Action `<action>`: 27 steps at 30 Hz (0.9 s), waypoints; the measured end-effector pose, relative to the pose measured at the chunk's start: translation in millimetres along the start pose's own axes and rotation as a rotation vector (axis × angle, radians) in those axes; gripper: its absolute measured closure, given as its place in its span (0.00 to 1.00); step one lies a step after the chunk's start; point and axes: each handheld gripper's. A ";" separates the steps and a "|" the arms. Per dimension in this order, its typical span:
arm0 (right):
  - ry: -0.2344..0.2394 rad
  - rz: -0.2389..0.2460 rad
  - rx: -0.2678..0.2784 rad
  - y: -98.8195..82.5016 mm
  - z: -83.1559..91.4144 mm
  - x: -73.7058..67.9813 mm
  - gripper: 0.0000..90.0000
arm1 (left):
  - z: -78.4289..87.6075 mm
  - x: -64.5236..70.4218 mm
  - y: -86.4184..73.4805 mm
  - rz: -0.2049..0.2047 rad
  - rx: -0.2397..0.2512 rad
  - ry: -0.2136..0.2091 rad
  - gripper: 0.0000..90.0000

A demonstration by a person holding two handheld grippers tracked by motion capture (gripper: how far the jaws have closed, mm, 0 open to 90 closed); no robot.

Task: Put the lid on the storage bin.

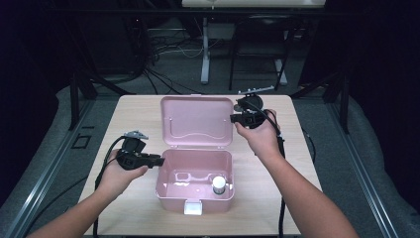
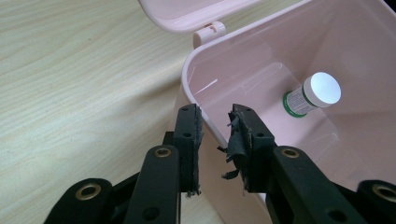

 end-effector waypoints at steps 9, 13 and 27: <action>0.011 0.027 0.030 -6.6 9.7 -3.6 0.97 | 0.0 -0.4 -0.4 0.005 0.004 0.001 0.81; 0.020 0.030 0.041 -10.2 13.6 -3.7 0.97 | -0.4 -1.1 -1.4 0.019 0.015 -0.005 0.81; 0.048 0.056 0.063 -19.0 24.3 -5.8 0.97 | 1.0 1.5 -2.3 0.014 0.009 0.006 0.81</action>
Point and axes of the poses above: each handheld gripper's, and its own axes: z roughly backward along the jaws, y roughly out of its top, x roughly to its right, and after that the axes turned 2 degrees about -z, right-handed
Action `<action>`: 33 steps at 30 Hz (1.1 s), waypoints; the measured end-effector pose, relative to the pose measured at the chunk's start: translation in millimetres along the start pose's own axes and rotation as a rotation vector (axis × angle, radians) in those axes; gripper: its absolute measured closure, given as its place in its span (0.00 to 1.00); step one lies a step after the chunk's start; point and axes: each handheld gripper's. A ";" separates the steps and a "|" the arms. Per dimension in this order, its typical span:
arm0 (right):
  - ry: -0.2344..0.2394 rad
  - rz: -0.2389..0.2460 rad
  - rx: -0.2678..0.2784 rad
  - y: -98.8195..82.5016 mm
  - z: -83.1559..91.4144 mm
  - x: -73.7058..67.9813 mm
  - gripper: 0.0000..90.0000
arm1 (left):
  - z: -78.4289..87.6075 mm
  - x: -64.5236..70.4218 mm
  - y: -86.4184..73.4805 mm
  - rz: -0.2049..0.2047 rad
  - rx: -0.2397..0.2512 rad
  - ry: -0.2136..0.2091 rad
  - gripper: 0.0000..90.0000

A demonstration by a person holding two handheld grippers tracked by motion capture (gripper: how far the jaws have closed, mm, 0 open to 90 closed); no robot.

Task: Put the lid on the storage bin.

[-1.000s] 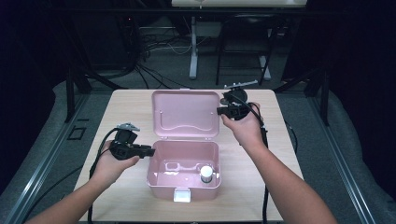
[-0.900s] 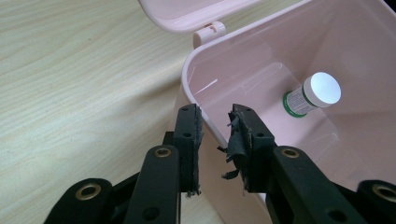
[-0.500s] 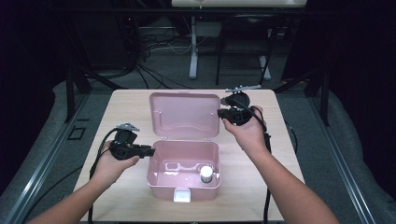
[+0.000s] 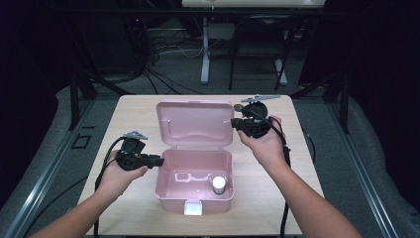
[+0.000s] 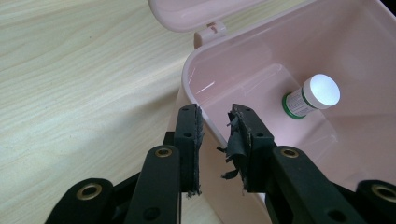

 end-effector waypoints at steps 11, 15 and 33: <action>0.009 0.024 0.012 -5.1 6.4 -3.5 0.97 | 2.4 1.6 0.6 -0.030 -0.002 0.017 0.81; 0.007 0.030 0.012 -6.8 8.9 -4.8 0.97 | 8.5 -0.3 2.9 -0.022 0.017 0.028 0.79; 0.013 0.042 0.016 -11.5 14.4 -7.2 0.97 | 40.0 5.6 24.2 -0.054 0.080 0.056 0.79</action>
Point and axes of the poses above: each handheld gripper's, and its own axes: z roughly backward along the jaws, y roughly out of its top, x roughly to its right, and after that the axes turned 2 degrees about -z, right-handed
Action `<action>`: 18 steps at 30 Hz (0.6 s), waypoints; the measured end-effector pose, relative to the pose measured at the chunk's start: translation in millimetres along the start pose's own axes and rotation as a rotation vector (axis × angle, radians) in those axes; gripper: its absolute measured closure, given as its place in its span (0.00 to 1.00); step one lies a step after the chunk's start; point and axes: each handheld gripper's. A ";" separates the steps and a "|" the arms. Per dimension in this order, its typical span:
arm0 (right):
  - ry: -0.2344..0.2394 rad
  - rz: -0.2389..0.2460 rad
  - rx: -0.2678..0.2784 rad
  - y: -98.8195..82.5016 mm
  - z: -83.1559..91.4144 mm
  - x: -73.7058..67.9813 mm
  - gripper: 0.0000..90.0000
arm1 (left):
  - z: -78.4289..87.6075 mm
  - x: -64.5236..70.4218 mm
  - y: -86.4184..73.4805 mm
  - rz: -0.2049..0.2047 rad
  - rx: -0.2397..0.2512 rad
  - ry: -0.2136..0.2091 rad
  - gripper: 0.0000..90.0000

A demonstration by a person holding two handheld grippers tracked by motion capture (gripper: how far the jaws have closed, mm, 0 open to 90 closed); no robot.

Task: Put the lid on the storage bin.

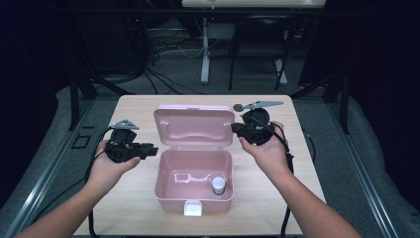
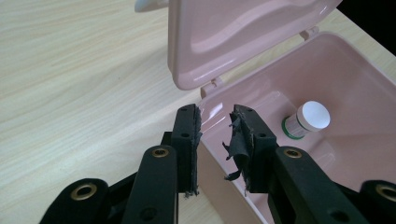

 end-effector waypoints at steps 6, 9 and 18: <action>0.002 0.005 -0.001 -1.1 1.6 -0.9 0.97 | 5.1 0.7 7.7 0.000 0.013 0.007 0.78; 0.004 0.008 -0.003 -2.4 3.1 -1.7 0.96 | 8.4 1.2 10.1 -0.005 0.021 0.011 0.77; 0.013 0.017 -0.001 -6.1 7.0 -3.4 0.96 | 14.9 4.1 15.5 -0.015 0.037 0.022 0.76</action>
Point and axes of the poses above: each handheld gripper's, and its own axes: z roughly backward along the jaws, y roughly out of its top, x roughly to its right, and after that the axes turned 2 degrees about -z, right-handed
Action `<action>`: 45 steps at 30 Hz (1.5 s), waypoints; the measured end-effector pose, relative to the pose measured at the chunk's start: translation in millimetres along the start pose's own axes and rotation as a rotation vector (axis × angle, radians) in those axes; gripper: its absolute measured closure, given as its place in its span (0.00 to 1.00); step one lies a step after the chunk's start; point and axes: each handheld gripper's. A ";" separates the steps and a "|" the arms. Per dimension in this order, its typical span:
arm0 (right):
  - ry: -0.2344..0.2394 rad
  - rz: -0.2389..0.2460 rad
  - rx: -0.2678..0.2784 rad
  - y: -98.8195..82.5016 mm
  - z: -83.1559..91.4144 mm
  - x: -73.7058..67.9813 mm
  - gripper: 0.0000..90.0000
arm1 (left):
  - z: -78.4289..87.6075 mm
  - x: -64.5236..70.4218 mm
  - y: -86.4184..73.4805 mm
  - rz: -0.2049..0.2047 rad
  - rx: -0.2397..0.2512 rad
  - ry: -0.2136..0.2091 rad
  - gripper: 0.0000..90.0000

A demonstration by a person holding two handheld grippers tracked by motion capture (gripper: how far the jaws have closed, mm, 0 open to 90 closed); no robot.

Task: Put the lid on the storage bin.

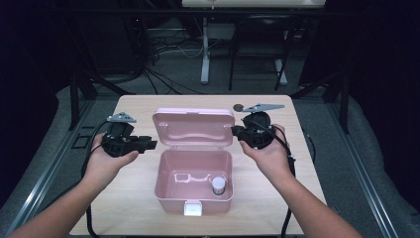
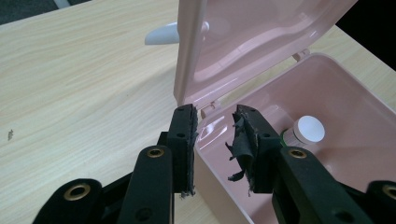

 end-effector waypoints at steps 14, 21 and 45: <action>0.015 0.006 0.009 -7.3 5.8 -2.6 0.96 | 8.6 4.5 7.1 -0.026 0.009 0.014 0.76; 0.021 0.009 0.005 -10.7 8.8 -4.0 0.95 | 13.2 7.9 11.2 -0.043 0.016 0.023 0.77; 0.057 0.002 -0.001 -23.1 16.5 -5.9 0.94 | 22.6 16.7 19.5 -0.082 0.033 0.040 0.84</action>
Point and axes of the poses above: each handheld gripper's, and its own axes: z roughly backward along the jaws, y roughly out of its top, x roughly to its right, and after that the axes turned 2 degrees about -z, right-handed
